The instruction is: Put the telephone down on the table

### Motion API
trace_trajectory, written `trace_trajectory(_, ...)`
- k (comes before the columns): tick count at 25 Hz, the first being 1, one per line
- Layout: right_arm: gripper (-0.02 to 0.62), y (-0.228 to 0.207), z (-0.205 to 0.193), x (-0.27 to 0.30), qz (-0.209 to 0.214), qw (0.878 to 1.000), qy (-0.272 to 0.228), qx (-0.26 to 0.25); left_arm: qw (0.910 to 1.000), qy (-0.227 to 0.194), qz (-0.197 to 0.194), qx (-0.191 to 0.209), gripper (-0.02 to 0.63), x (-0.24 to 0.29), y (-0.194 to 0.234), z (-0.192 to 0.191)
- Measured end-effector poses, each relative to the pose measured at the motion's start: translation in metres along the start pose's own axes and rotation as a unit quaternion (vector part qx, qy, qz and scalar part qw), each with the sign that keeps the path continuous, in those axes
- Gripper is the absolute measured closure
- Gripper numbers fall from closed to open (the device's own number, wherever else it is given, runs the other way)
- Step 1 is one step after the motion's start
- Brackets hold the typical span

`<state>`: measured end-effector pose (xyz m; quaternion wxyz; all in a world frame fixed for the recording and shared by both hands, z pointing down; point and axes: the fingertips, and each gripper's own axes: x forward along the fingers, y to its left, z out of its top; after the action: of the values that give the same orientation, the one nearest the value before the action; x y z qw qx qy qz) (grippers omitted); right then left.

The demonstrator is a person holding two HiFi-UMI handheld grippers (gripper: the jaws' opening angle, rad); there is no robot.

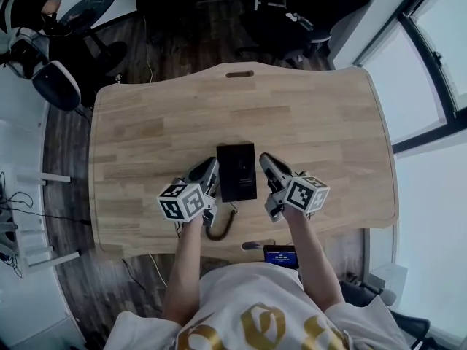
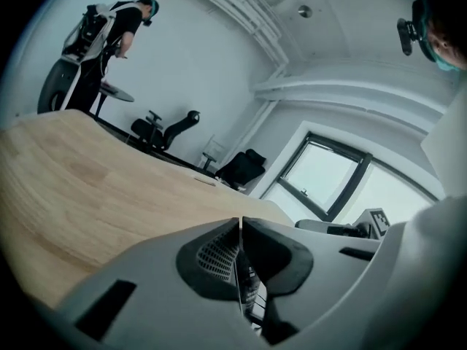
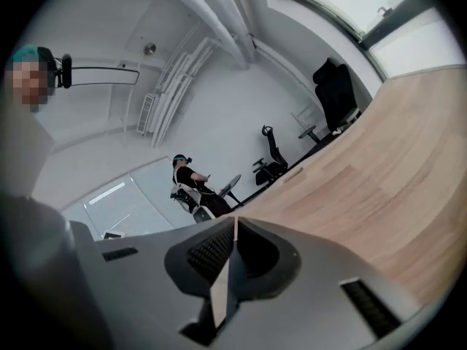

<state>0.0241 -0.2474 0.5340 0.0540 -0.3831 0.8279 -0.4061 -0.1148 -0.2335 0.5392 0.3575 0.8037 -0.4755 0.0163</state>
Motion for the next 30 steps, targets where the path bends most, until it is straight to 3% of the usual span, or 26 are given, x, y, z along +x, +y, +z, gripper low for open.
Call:
trace_trajectory(5, 0.578, 0.029, 0.007, -0.023, -0.035, 0.996, -0.012, -0.077, 0.9989, -0.026, 0.016, 0.035, 0.597, -0.030, -0.020, 0.010)
trace_trajectory(9, 0.580, 0.059, 0.011, -0.048, -0.026, 0.993, -0.041, -0.106, 0.9957, -0.037, 0.030, 0.080, 0.597, -0.057, -0.040, 0.015)
trace_trajectory(16, 0.580, 0.087, -0.004, -0.089, -0.063, 0.984, -0.050, -0.160, 0.9829, -0.078, 0.068, 0.153, 0.597, -0.103, -0.067, 0.021)
trace_trajectory(21, 0.583, 0.099, -0.012, -0.110, -0.082, 0.974, -0.043, -0.205, 0.9814, -0.089, 0.061, 0.159, 0.597, -0.119, -0.082, 0.017)
trace_trajectory(30, 0.584, 0.108, -0.016, -0.125, -0.076, 0.977, -0.056, -0.193, 0.9829, -0.083, 0.034, 0.161, 0.597, -0.131, -0.101, 0.010)
